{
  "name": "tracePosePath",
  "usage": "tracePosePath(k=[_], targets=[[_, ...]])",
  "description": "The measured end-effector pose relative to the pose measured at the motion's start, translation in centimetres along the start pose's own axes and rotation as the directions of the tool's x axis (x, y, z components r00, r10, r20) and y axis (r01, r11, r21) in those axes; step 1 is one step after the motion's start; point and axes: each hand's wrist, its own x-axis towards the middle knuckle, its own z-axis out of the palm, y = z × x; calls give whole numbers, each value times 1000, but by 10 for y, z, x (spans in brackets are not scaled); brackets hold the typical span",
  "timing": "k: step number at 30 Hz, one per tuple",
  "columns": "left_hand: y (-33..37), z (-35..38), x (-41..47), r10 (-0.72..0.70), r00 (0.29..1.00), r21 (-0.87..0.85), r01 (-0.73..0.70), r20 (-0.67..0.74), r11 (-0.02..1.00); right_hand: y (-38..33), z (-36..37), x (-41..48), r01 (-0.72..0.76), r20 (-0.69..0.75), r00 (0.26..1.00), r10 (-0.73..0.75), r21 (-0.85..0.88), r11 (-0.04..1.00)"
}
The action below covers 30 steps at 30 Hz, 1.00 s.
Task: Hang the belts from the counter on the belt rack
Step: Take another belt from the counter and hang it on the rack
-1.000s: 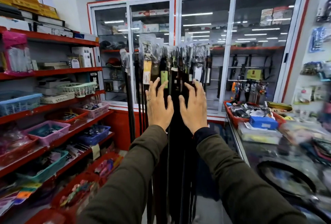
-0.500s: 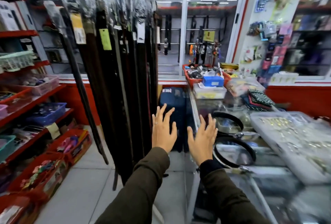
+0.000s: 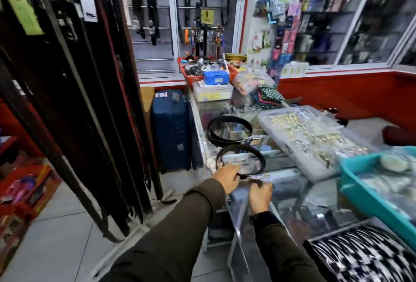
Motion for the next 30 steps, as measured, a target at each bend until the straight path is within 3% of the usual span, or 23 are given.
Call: tracePosePath(k=[3,10,13,16,19,25,30], targets=[[8,5,8,-35,998,77,30,56,997,7,-8,15,-13,89,996,7,61,998],[11,11,6,-75,990,7,77,-118,997,15,-15,11,-80,77,995,60,288,954],[12,13,0,-55,981,-71,43,-187,997,16,-9,5,-77,64,996,57,371,925],[11,7,-7,-59,963,-226,-2,-261,974,9,-4,-5,-111,169,985,14,576,810],[6,-6,-19,-56,936,-415,-100,-349,904,-8,-3,-17,-83,230,968,-96,662,745],[-10,-23,-47,-247,802,-648,-214,-543,731,-43,15,-32,9,333,897,-291,644,765],[-27,-46,-73,-372,676,-679,-263,-636,685,-79,43,-52,256,397,781,-482,500,827]])
